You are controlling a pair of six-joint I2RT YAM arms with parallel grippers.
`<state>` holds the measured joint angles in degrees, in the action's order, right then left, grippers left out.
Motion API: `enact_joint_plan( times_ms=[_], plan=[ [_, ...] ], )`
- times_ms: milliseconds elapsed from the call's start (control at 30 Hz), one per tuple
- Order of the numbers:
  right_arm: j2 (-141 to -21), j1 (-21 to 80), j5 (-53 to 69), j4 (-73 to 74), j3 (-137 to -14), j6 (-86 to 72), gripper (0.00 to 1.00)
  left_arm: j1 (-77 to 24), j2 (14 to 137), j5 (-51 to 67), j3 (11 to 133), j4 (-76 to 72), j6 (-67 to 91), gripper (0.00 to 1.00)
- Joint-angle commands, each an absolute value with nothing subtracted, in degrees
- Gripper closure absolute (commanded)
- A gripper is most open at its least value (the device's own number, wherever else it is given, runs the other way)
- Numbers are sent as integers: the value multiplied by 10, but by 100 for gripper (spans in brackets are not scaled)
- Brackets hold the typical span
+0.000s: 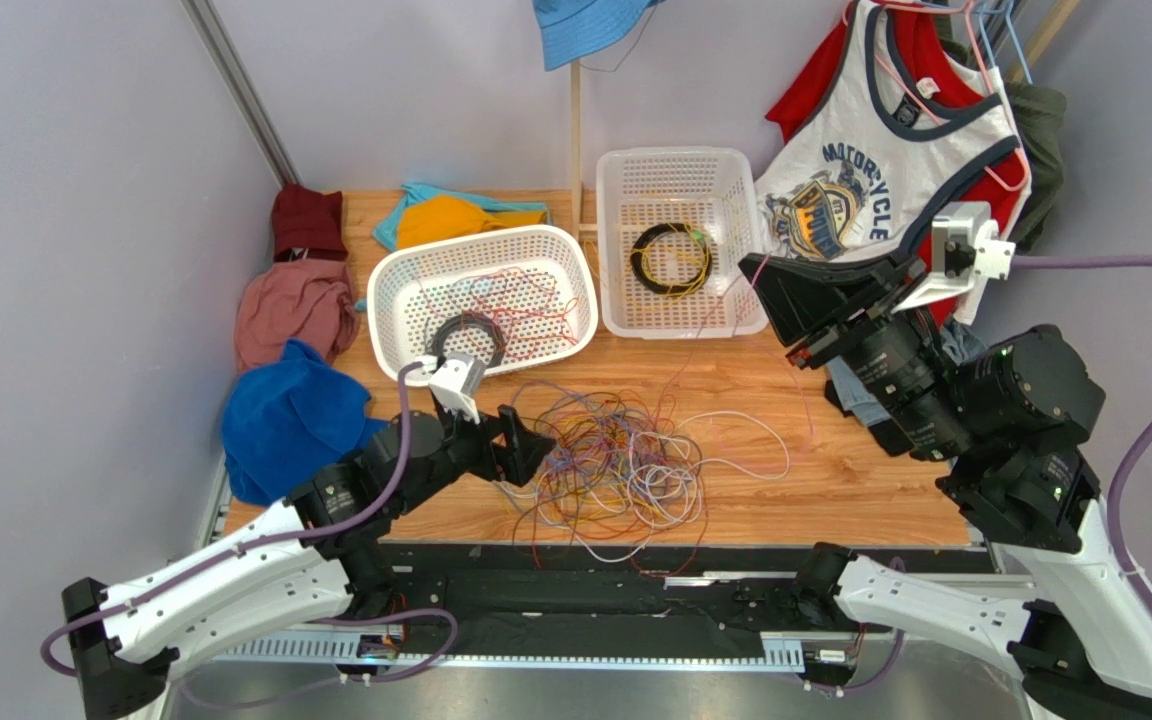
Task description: Untangle the cables
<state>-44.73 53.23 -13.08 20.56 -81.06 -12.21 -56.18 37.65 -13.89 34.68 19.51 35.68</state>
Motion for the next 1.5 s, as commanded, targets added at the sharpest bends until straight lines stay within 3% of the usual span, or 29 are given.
enact_joint_plan(
  times_ms=[0,100,400,633,767,833,900,933,967,1000,1033,1133,1233,1300,1333,1367,1467],
  plan=[
    [-484,535,-83,243,-881,-136,100,-562,341,-70,235,-150,330,4],
    [-509,534,-74,268,-922,-148,100,-563,369,-22,183,-291,289,3],
    [-548,534,-40,294,-979,-206,100,-610,552,-4,188,-506,161,3],
    [-555,534,-16,298,-992,-235,100,-611,683,27,235,-587,152,3],
    [-549,534,-14,297,-984,-239,100,-611,753,32,256,-641,160,9],
    [-547,534,-14,298,-977,-241,100,-611,774,25,270,-655,159,19],
    [-543,534,-17,297,-973,-241,100,-611,799,12,279,-665,158,36],
    [-538,534,-18,296,-965,-241,100,-610,804,10,290,-665,156,60],
    [-535,535,-18,295,-962,-242,100,-610,809,7,294,-663,155,73],
    [-532,534,-20,295,-955,-242,100,-609,809,2,297,-661,156,100],
    [-521,534,-26,292,-940,-242,100,-610,806,2,301,-656,161,100],
    [-489,534,-37,280,-903,-245,100,-609,763,-21,301,-610,163,100],
    [-442,534,-61,272,-833,-247,99,-609,661,-78,345,-426,175,100],
    [-414,534,-76,272,-773,-250,88,-603,586,-125,396,-211,184,100],
    [-384,534,-82,271,-751,-253,67,-598,566,-134,455,-147,185,100],
    [-367,534,-91,269,-728,-256,59,-592,537,-139,487,-35,185,100],
    [-306,534,-127,265,-621,-279,44,-562,515,-146,623,135,177,100]
  ],
)
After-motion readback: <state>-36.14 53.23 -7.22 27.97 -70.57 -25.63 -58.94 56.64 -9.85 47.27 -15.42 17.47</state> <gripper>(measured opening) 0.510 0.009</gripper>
